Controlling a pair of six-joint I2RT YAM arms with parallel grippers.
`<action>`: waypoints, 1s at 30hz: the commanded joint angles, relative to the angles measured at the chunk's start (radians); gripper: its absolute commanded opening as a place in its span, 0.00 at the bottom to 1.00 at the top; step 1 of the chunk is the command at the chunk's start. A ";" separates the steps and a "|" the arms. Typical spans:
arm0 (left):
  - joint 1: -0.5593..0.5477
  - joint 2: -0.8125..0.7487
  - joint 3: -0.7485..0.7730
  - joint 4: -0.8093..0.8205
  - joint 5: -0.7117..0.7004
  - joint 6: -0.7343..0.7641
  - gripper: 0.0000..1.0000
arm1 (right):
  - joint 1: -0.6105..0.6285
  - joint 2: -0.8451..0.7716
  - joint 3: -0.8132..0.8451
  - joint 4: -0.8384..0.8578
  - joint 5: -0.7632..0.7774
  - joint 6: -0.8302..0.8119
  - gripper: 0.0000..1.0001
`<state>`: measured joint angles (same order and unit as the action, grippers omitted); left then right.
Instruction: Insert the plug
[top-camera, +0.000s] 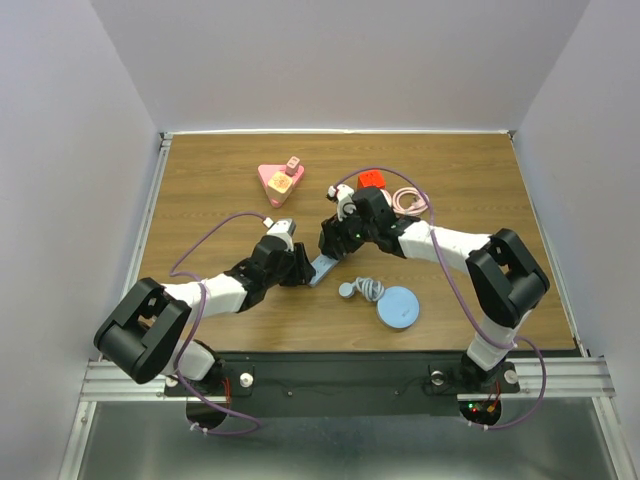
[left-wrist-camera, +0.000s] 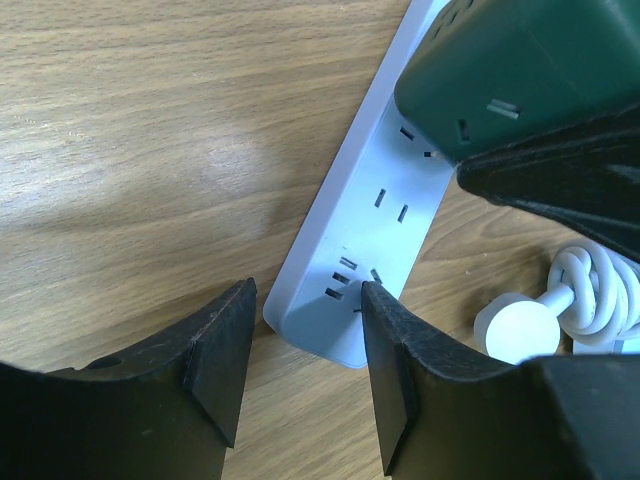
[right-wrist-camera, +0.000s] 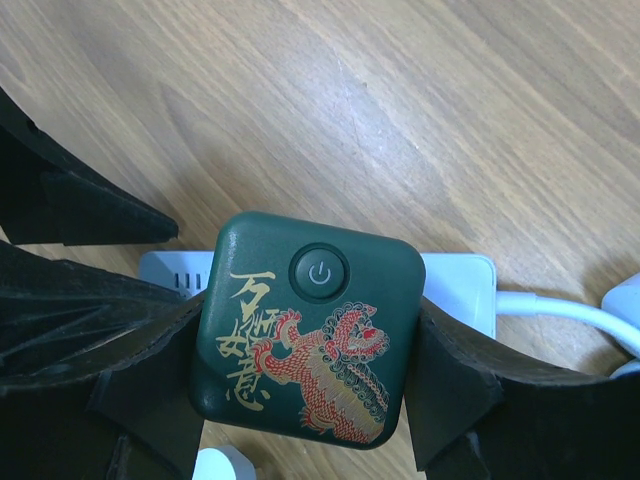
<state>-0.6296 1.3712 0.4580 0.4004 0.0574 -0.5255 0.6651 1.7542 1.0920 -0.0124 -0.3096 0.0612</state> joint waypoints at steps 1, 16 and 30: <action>0.010 -0.014 -0.024 -0.044 -0.007 0.018 0.56 | 0.018 -0.039 -0.023 0.060 0.018 0.005 0.00; 0.011 -0.014 -0.025 -0.043 -0.002 0.018 0.56 | 0.019 -0.070 -0.040 0.046 0.072 -0.008 0.00; 0.013 -0.015 -0.025 -0.043 -0.001 0.019 0.56 | 0.021 -0.053 -0.037 0.038 0.049 -0.003 0.00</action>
<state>-0.6258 1.3712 0.4580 0.4000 0.0647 -0.5251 0.6758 1.7329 1.0626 -0.0002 -0.2539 0.0639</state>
